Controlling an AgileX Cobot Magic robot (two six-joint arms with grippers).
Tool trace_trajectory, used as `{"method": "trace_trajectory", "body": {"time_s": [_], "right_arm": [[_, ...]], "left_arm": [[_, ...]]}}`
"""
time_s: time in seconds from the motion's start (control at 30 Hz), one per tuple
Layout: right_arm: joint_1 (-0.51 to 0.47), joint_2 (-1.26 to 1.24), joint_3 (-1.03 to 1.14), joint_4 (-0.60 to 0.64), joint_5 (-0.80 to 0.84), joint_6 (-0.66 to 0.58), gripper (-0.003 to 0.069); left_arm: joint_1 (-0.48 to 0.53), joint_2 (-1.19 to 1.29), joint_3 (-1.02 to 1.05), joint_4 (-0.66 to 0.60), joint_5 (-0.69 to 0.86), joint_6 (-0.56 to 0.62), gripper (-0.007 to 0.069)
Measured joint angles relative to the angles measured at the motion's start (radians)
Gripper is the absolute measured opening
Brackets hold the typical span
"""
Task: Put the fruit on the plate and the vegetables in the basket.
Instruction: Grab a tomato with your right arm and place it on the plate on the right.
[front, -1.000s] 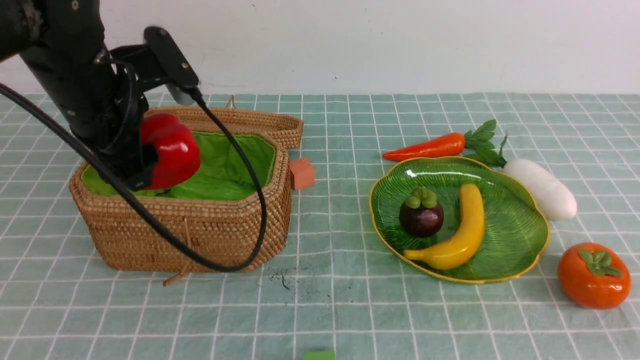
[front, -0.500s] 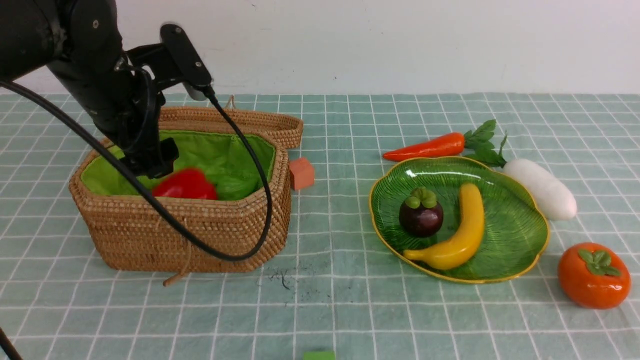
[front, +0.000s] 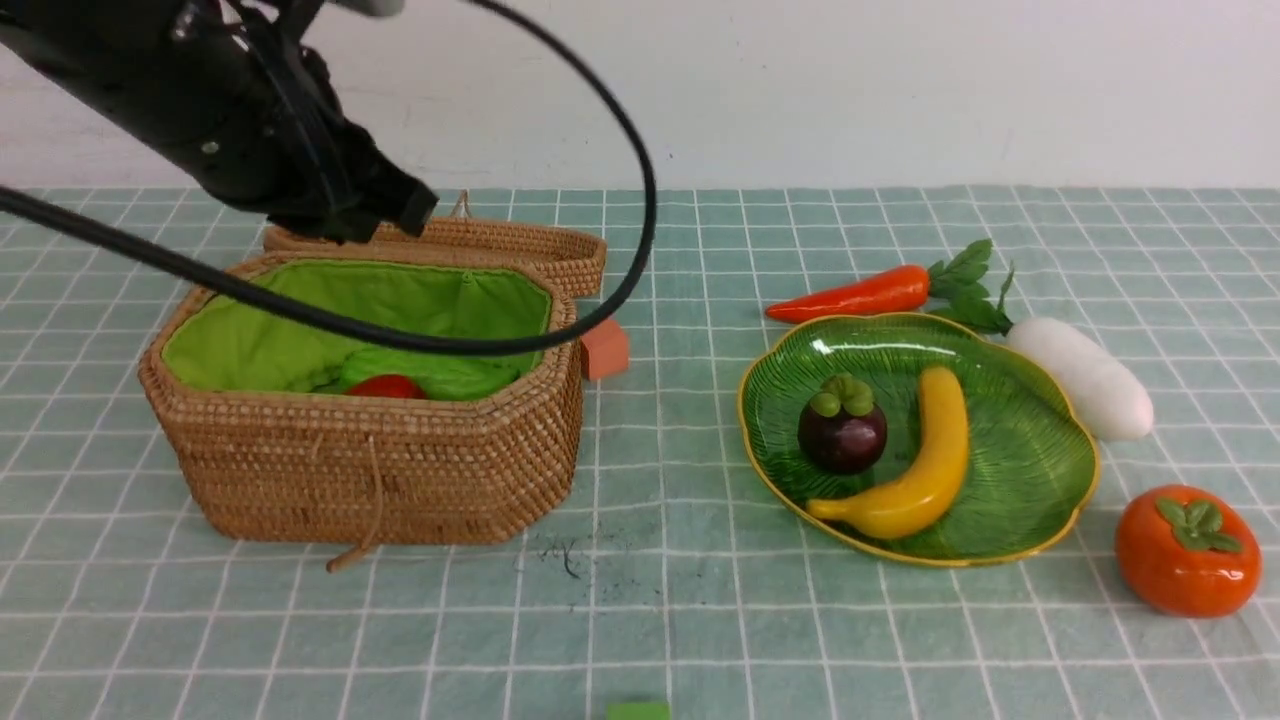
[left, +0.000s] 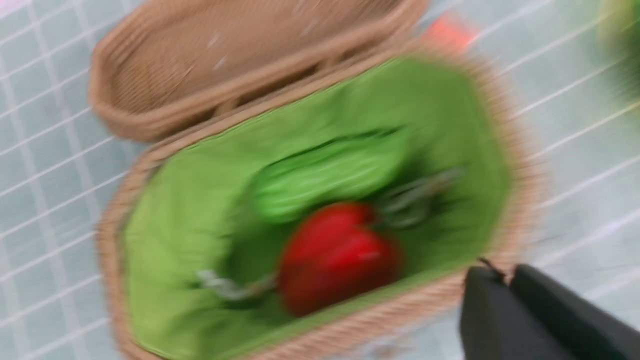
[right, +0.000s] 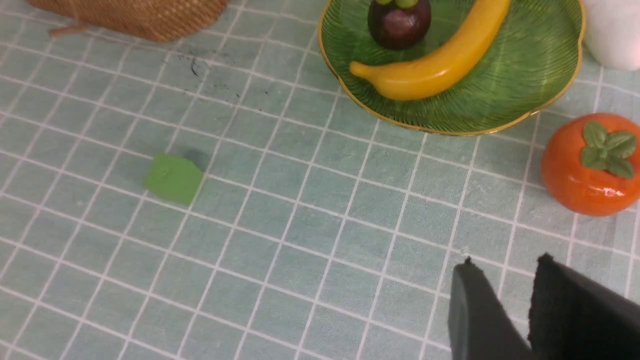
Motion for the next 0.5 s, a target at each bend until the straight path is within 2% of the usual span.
{"method": "trace_trajectory", "body": {"time_s": [0.13,0.3,0.43,0.47,0.5], "right_arm": [[0.0,0.139,0.0,-0.015,-0.05,0.004,0.0188],[-0.01,0.368,0.0,-0.039,-0.125,0.006,0.019],[-0.13,0.454,0.0,-0.066,-0.144,0.049,0.0193],[-0.206,0.484,0.0,-0.06,-0.146,0.052,0.0193],[-0.229,0.487,0.0,-0.058,-0.146,0.052,0.0194]], "left_arm": [[-0.074,-0.114,0.047,-0.005,0.013,-0.043,-0.0013],[-0.16,-0.335,0.315,-0.014,-0.037,-0.128,-0.0013],[-0.202,-0.521,0.561,-0.055,-0.139,-0.151,-0.0013],[-0.215,-0.581,0.651,-0.078,-0.179,-0.148,-0.0013],[-0.219,-0.601,0.675,-0.084,-0.193,-0.147,-0.0013]]}}
